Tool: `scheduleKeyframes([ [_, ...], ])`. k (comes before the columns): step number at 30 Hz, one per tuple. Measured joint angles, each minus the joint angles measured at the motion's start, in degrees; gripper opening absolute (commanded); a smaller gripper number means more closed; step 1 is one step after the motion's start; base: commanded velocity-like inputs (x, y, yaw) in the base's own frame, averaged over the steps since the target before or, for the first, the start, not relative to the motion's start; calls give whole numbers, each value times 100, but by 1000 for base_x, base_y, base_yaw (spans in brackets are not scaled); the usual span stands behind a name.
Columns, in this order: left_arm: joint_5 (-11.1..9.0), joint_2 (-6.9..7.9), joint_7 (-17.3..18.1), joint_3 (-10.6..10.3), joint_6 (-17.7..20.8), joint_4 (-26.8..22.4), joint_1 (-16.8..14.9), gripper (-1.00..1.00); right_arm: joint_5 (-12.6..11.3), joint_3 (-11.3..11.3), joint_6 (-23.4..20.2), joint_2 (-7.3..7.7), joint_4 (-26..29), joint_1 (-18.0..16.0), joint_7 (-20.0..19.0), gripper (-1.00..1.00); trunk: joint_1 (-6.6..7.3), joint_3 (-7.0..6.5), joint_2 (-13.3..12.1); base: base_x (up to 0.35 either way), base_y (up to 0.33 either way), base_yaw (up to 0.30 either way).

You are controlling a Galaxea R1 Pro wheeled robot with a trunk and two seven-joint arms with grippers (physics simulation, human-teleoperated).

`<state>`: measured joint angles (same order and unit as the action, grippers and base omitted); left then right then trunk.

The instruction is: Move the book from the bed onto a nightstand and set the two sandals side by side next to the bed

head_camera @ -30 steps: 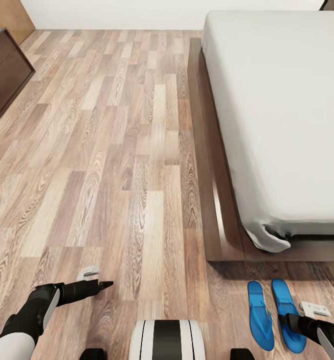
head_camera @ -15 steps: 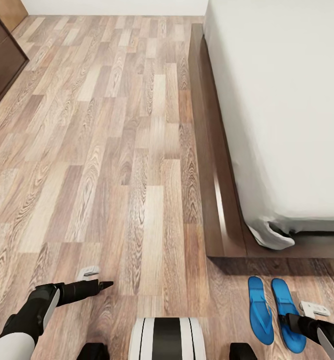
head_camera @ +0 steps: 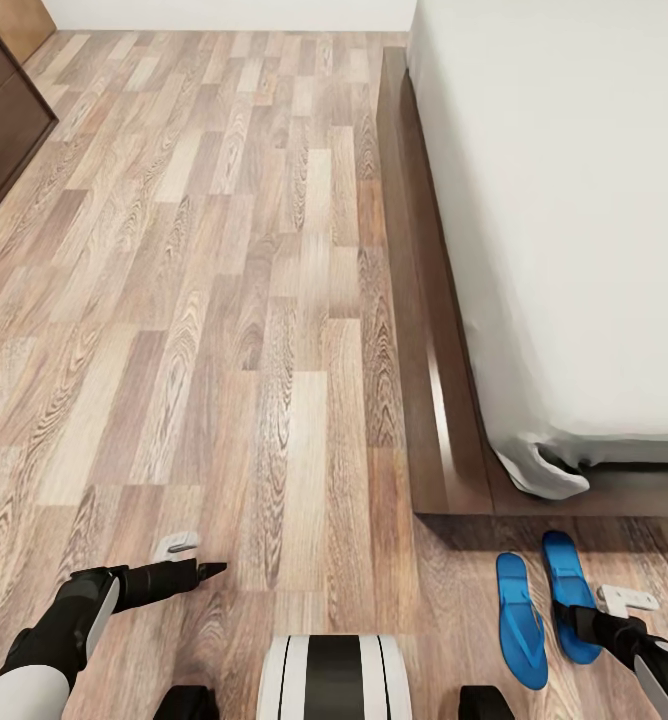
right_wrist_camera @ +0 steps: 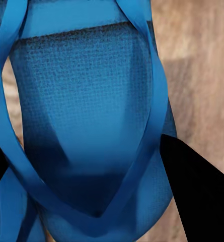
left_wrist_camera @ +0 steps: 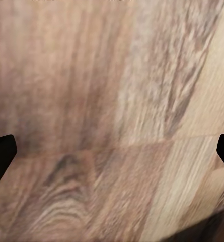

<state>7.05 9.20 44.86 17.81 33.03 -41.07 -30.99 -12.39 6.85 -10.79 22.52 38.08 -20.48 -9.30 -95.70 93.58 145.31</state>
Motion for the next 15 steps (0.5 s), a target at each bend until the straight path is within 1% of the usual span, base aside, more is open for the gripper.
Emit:
scheduleKeyframes([
  [2, 0, 1, 0, 0, 0, -1, 0, 100, 0, 0, 6, -1, -1, 0, 0, -100, 0, 0, 0, 0, 0, 0],
  [15, 1, 0, -2, -6, 0, 0, 0, 100, 1, 0, 7, -1, -2, 0, -1, -100, -34, 288, 17, 0, 0, 0],
])
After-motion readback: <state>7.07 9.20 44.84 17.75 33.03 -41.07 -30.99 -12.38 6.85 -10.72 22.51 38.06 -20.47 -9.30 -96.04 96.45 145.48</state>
